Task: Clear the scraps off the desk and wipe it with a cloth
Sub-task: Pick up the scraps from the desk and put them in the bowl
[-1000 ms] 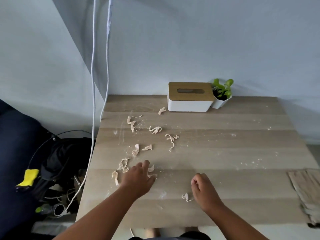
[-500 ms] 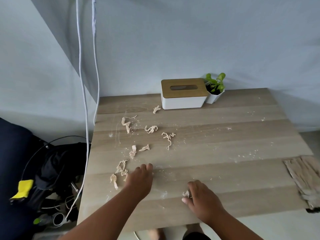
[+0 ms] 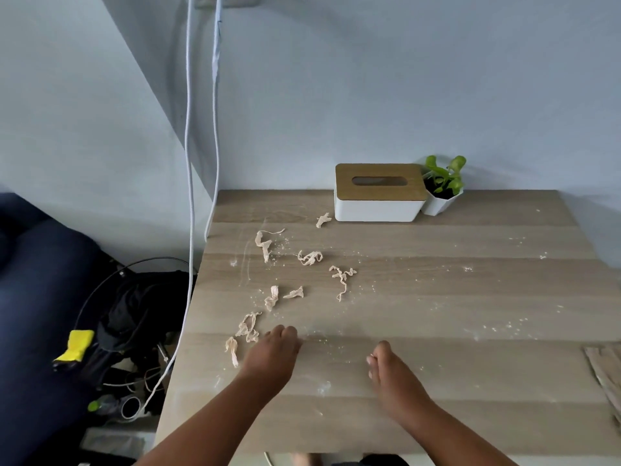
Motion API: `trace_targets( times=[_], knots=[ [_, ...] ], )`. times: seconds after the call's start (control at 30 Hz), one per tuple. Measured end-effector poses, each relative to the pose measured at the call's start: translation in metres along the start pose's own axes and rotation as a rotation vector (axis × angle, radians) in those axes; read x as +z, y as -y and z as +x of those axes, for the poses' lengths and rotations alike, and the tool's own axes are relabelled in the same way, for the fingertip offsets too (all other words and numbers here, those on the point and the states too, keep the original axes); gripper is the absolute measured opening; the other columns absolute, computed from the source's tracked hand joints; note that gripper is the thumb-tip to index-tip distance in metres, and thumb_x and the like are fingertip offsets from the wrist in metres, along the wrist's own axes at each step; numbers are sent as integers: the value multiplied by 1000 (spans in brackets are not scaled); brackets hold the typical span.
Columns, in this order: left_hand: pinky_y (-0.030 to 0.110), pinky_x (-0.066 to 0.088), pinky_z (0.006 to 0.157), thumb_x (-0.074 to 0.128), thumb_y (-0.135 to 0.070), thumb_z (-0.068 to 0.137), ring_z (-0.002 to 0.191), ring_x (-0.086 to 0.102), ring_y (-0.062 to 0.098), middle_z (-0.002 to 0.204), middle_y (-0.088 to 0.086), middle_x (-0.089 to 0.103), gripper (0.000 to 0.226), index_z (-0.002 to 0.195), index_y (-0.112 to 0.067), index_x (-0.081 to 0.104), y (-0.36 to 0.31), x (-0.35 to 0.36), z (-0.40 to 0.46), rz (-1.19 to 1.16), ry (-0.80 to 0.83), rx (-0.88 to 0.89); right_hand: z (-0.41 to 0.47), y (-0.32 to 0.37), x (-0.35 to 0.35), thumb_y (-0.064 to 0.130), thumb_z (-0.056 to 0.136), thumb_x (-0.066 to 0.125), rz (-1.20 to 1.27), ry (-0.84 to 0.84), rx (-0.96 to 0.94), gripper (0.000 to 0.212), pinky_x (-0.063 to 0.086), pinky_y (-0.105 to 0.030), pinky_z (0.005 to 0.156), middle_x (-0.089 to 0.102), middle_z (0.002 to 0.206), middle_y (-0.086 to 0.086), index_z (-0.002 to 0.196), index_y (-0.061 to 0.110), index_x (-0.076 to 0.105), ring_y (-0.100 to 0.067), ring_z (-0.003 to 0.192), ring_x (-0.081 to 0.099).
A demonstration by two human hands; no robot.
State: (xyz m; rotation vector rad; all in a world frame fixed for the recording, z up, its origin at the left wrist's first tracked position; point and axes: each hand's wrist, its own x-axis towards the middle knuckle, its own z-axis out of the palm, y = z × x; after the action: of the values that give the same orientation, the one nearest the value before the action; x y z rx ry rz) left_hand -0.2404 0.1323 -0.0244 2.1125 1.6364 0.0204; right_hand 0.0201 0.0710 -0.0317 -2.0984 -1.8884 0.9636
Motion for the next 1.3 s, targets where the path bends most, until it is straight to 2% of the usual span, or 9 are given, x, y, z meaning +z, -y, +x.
trace_targets(
  times=[0.13, 0.3, 0.5, 0.63, 0.77, 0.93, 1.03, 1.13, 1.3],
  knots=[
    [39, 35, 65, 42, -37, 107, 72, 51, 28, 74, 0, 52, 34, 78, -20, 41, 5, -3, -19, -232, -185, -156, 21, 5, -12, 14, 105, 43, 116, 10, 23, 9, 48, -41, 67, 62, 84, -8, 96, 13, 41, -28, 75, 62],
    [44, 42, 68, 39, -27, 108, 79, 56, 36, 77, 6, 59, 27, 85, -16, 47, 23, -6, -35, -352, -274, -390, 45, 17, -18, 14, 106, 44, 154, 71, -17, 19, 47, -35, 79, 62, 91, -1, 89, 20, 49, -20, 85, 59],
    [36, 35, 67, 43, -18, 107, 76, 55, 24, 79, -3, 58, 19, 90, -23, 49, 40, -1, -58, -378, -311, -499, 65, 30, -21, 13, 100, 49, 191, 94, -34, 23, 42, -36, 70, 59, 80, 0, 78, 16, 52, -20, 77, 56],
    [34, 36, 68, 44, -19, 107, 77, 55, 20, 82, -5, 62, 17, 94, -24, 56, 44, 4, -71, -408, -318, -584, 75, 37, -21, 17, 104, 45, 168, 135, -23, 22, 39, -30, 63, 59, 78, 6, 83, 20, 51, -13, 73, 56],
    [34, 37, 64, 50, -34, 104, 79, 60, 24, 87, -6, 62, 10, 98, -26, 53, 43, 8, -88, -321, -284, -492, 82, 35, -20, 13, 105, 44, 187, 152, -34, 18, 35, -26, 72, 61, 90, 7, 93, 21, 54, -11, 81, 56],
    [35, 52, 69, 57, -61, 93, 98, 68, 22, 111, -6, 67, 46, 123, -26, 57, 43, 18, -98, -80, -154, -372, 88, 32, -24, 9, 105, 42, 193, 174, -43, 19, 36, -25, 74, 63, 94, 2, 96, 18, 57, -17, 82, 56],
    [36, 53, 54, 43, -54, 99, 85, 69, 25, 95, -2, 68, 41, 107, -19, 64, 41, 23, -97, 6, -186, -298, 90, 30, -28, 11, 107, 41, 197, 192, -46, 19, 41, -26, 73, 62, 95, 1, 101, 17, 58, -15, 68, 52],
    [37, 49, 37, 18, -42, 109, 64, 65, 29, 73, 4, 63, 62, 86, -10, 66, 41, 30, -95, 159, -269, -212, 94, 27, -31, 12, 107, 41, 147, 226, -54, 19, 39, -26, 68, 58, 89, 4, 102, 17, 59, -13, 64, 51],
    [37, 46, 36, 44, -26, 91, 58, 62, 33, 67, 7, 58, 24, 81, -7, 56, 34, 24, -86, 94, -371, -218, 100, 26, -36, 10, 104, 44, 105, 215, -49, 18, 36, -28, 71, 58, 86, 2, 91, 16, 55, -21, 81, 56]
  ],
)
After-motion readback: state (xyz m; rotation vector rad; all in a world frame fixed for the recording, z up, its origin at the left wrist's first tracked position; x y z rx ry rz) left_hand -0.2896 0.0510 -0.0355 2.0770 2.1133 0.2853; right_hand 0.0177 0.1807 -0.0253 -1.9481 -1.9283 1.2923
